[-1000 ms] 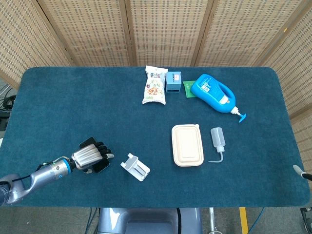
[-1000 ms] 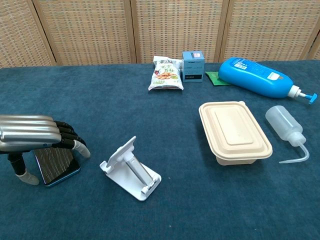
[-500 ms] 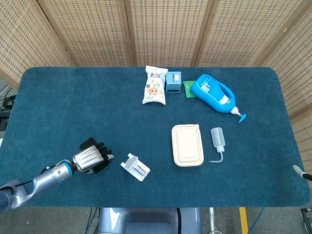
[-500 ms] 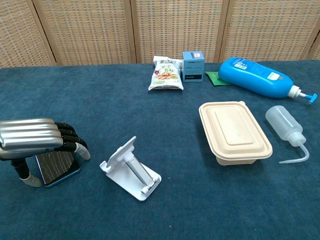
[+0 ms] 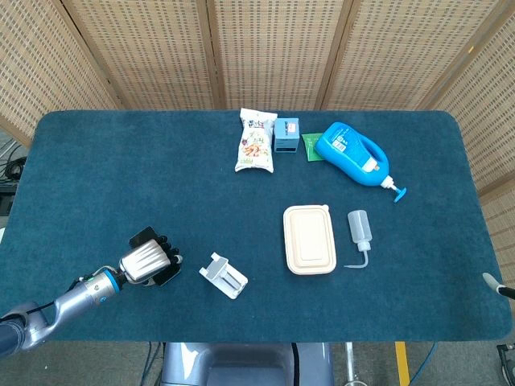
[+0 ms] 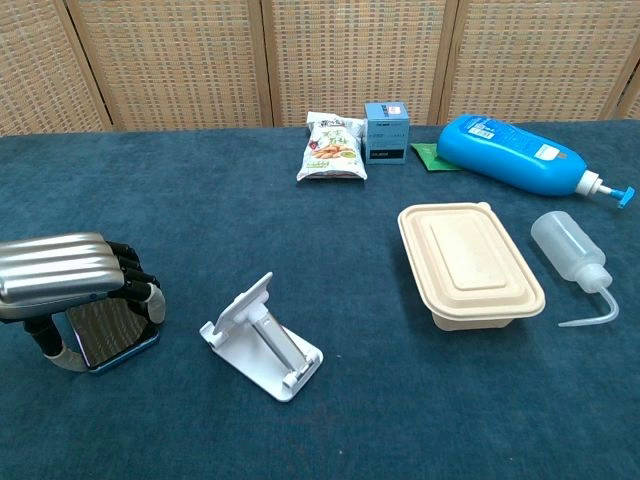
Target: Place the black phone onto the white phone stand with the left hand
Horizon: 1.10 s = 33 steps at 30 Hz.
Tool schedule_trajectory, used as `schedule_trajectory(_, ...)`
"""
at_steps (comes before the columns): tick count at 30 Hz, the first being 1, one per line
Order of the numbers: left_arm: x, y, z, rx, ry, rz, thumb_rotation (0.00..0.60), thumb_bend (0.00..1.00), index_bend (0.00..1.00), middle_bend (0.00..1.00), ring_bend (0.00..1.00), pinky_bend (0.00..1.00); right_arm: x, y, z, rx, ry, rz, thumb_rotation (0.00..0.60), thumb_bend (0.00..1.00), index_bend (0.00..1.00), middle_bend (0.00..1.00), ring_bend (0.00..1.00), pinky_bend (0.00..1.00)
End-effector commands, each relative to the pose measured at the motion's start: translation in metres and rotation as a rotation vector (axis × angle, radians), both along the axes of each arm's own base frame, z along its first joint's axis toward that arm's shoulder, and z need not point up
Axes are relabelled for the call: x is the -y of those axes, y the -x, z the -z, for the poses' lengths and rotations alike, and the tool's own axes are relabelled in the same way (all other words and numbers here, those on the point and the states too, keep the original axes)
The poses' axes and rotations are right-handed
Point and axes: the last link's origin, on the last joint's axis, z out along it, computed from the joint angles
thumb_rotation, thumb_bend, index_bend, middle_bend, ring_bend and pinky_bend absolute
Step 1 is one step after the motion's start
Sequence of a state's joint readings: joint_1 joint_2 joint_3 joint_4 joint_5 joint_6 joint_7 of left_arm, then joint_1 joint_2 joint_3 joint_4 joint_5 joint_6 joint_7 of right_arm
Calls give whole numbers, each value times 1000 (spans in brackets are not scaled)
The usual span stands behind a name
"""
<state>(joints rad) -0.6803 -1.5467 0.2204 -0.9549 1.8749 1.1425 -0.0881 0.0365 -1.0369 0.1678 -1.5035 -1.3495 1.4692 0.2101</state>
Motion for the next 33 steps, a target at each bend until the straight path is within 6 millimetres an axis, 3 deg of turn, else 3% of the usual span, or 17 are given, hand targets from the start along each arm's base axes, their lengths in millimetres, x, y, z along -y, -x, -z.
schedule_trajectory(1, 0, 0, -1, 8, 1, 1, 600, 0, 397, 424, 413, 302, 0, 0, 0, -1, -1, 0, 600, 0, 0, 0, 0, 0)
schedule_trajectory(13, -3, 0, -2, 53, 12, -5, 600, 0, 398, 423, 420, 307, 0, 0, 1, 1, -7, 1, 600, 0, 0, 0, 0, 0)
schedule_trajectory(33, -15, -25, -30, 156, -18, 38, 600, 0, 425, 434, 426, 317, 0, -1, 2, -1, -14, 6, 600, 0, 0, 0, 0, 0)
